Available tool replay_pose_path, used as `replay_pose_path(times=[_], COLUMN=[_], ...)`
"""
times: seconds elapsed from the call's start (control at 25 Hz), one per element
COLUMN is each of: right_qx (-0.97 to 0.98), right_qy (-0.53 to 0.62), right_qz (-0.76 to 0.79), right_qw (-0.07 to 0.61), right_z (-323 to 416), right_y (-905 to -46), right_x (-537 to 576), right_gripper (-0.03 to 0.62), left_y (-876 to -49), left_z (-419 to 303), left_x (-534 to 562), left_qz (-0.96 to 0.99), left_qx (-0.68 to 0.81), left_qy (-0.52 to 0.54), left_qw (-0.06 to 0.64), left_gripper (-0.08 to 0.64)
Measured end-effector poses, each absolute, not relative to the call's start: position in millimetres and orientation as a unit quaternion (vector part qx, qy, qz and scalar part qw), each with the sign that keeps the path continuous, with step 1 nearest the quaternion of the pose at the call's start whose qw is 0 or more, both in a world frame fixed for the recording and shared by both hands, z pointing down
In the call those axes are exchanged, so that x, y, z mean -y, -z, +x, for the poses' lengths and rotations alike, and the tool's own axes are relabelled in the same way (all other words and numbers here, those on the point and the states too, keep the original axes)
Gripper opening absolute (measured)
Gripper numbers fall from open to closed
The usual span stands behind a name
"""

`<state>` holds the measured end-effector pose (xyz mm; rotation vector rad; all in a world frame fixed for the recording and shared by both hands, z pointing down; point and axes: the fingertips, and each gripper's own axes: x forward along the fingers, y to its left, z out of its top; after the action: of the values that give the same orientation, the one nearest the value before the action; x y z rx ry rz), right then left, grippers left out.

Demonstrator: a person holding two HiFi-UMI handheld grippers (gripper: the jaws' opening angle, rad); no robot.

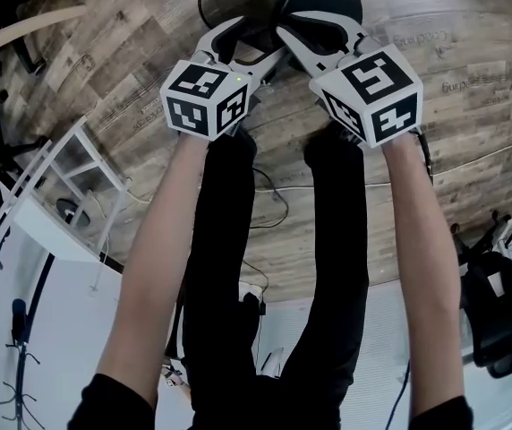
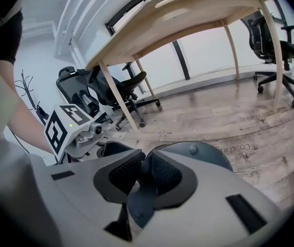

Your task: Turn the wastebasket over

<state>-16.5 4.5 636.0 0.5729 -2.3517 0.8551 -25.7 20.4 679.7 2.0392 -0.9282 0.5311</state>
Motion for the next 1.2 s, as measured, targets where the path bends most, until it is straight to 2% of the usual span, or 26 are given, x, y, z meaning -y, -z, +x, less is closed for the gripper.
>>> replay_pose_path(times=[0.12,0.28,0.52,0.64,0.96,1.2], right_qx=[0.877,0.849,0.807,0.799,0.79,0.795], right_qy=[-0.295,-0.28,-0.303,-0.337,-0.412,-0.418], right_qz=[0.252,0.333,0.353,0.358,0.336,0.325], right_qw=[0.284,0.301,0.363,0.347,0.305,0.296], right_z=[-2.3,35.7,73.2,79.7,68.3,47.8], right_y=[-634.5,-647.9,-697.5,-708.5,-715.8,-715.2], right_x=[10.6,32.8,22.9,20.6,20.7,22.3], right_gripper=[0.078,0.18,0.272,0.307,0.321,0.319], left_y=[-680.4,-680.7,-680.5,-679.9,-686.8,-698.4], left_z=[-25.6,-28.4,-39.8,-47.9,-68.7,-75.7], left_x=[-20.9,-20.2,-16.2,-12.3,-7.9,-10.5], left_qz=[0.808,0.801,0.792,0.789,0.772,0.765], left_qx=[0.364,0.371,0.388,0.402,0.411,0.414], left_qy=[-0.21,-0.2,-0.188,-0.187,-0.179,-0.19], left_qw=[0.412,0.424,0.432,0.426,0.451,0.455], left_gripper=[0.354,0.354,0.354,0.354,0.353,0.337])
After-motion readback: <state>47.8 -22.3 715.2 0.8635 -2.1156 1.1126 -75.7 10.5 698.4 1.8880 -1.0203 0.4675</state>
